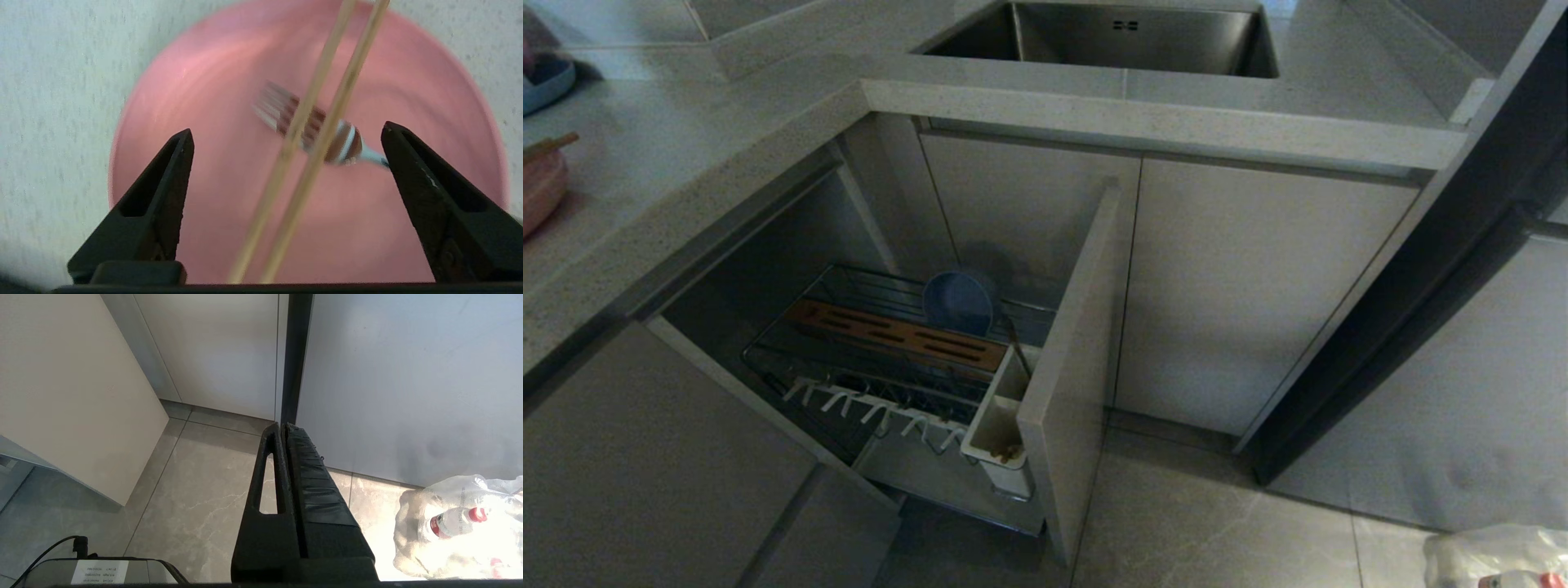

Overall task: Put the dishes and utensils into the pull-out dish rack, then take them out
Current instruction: Pick up the chopsticks and place it in the cupboard

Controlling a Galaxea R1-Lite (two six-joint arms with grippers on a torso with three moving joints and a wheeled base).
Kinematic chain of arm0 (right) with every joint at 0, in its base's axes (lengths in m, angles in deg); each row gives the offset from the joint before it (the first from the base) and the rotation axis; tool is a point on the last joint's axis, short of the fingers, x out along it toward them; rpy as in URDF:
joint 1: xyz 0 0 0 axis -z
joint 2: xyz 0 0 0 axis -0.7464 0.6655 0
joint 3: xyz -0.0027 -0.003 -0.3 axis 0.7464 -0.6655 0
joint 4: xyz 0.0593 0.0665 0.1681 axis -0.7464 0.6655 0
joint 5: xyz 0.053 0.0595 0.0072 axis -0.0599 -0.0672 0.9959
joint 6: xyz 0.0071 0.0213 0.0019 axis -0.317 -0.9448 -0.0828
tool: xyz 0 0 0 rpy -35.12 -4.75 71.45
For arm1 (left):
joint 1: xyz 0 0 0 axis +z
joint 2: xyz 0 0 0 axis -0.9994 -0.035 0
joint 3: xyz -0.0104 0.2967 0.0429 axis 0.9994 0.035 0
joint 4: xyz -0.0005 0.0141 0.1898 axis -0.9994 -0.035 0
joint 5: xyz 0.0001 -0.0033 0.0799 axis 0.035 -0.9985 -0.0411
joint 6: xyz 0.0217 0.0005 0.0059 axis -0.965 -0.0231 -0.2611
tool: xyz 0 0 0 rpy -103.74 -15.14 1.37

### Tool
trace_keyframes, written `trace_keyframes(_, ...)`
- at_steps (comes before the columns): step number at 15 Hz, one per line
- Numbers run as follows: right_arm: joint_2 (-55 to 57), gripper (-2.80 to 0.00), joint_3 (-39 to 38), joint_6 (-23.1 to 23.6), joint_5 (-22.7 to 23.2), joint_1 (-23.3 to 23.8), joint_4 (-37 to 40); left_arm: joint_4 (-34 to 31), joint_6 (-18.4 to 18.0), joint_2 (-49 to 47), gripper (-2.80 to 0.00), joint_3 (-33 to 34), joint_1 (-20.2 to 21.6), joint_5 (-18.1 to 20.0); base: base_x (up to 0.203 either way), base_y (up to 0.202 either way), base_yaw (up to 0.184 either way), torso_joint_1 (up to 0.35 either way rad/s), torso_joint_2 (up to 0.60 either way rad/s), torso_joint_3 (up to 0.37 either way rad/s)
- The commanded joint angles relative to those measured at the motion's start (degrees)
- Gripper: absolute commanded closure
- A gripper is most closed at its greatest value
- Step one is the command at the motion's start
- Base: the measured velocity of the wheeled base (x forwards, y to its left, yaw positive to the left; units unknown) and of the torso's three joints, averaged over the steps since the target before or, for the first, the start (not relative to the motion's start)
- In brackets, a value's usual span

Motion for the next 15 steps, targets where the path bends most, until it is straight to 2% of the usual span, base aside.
trace_keyframes(1,0.09,0.0,-0.01,0.0,-0.02,-0.02,0.02,0.95,-0.09,-1.05,-2.8,-0.2,-0.72,0.28,0.0,0.0,0.0,0.0,0.0,0.0)
trace_keyframes(8,0.09,0.0,-0.01,0.0,-0.02,-0.02,0.02,2.09,-0.18,-2.72,-2.8,-0.47,-3.71,-0.07,0.0,0.0,0.0,0.0,0.0,0.0)
trace_keyframes(15,0.0,0.0,-0.01,0.0,-0.02,-0.02,0.02,5.08,-0.03,-3.16,-2.8,-0.29,-4.15,-0.34,0.0,0.0,0.0,0.0,0.0,0.0)
